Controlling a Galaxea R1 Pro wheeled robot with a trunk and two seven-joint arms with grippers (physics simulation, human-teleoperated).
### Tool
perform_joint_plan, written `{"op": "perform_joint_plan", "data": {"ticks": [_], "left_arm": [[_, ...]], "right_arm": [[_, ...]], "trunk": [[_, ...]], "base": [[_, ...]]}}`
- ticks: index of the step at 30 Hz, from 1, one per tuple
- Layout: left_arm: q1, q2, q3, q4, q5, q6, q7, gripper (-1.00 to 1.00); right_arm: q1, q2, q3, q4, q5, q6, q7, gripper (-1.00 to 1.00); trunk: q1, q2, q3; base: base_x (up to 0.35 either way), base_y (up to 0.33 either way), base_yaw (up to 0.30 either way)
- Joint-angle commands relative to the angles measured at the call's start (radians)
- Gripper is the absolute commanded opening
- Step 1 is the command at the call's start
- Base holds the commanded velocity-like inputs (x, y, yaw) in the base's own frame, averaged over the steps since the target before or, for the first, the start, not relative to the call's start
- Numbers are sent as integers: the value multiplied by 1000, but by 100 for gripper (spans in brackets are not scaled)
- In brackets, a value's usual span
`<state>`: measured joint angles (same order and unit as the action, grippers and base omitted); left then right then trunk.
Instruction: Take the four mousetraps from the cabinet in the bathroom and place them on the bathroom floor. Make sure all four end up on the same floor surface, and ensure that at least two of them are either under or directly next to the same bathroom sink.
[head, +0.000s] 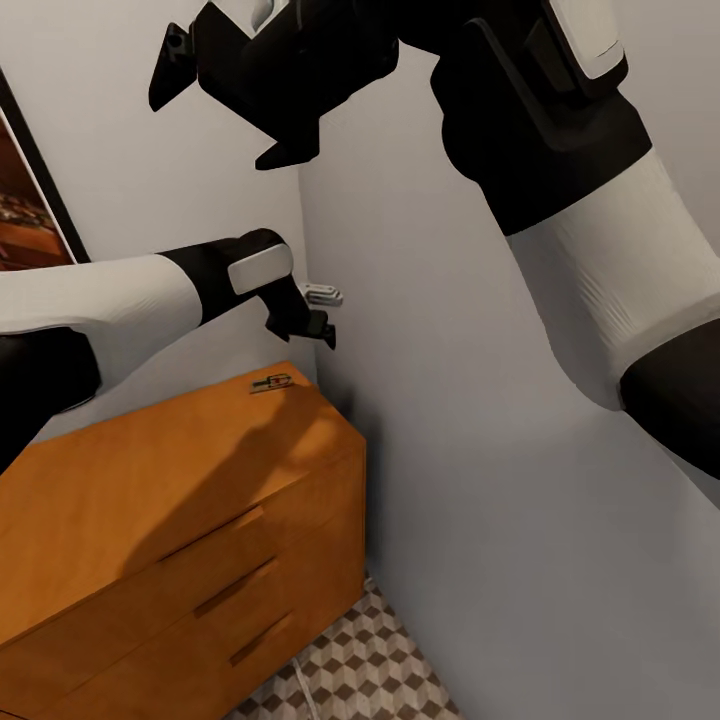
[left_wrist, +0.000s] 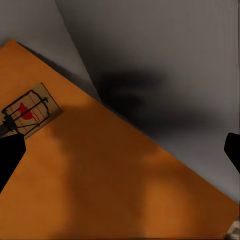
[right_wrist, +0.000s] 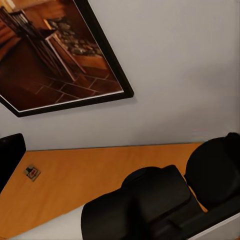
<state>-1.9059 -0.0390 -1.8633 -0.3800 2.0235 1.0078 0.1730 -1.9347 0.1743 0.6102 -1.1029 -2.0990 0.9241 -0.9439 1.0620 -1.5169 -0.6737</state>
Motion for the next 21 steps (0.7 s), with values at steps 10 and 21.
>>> {"op": "perform_joint_plan", "data": {"ticks": [10, 21], "left_arm": [[-3, 8, -6, -49, 12, 7, 8, 100], [-2, 21, -16, -103, 12, 9, 8, 100]], "right_arm": [[-1, 0, 1, 0, -9, 1, -10, 100], [-1, 0, 2, 0, -9, 1, -10, 100]], "trunk": [[0, -1, -1], [0, -1, -1]], "base": [[0, 0, 0], [0, 0, 0]]}}
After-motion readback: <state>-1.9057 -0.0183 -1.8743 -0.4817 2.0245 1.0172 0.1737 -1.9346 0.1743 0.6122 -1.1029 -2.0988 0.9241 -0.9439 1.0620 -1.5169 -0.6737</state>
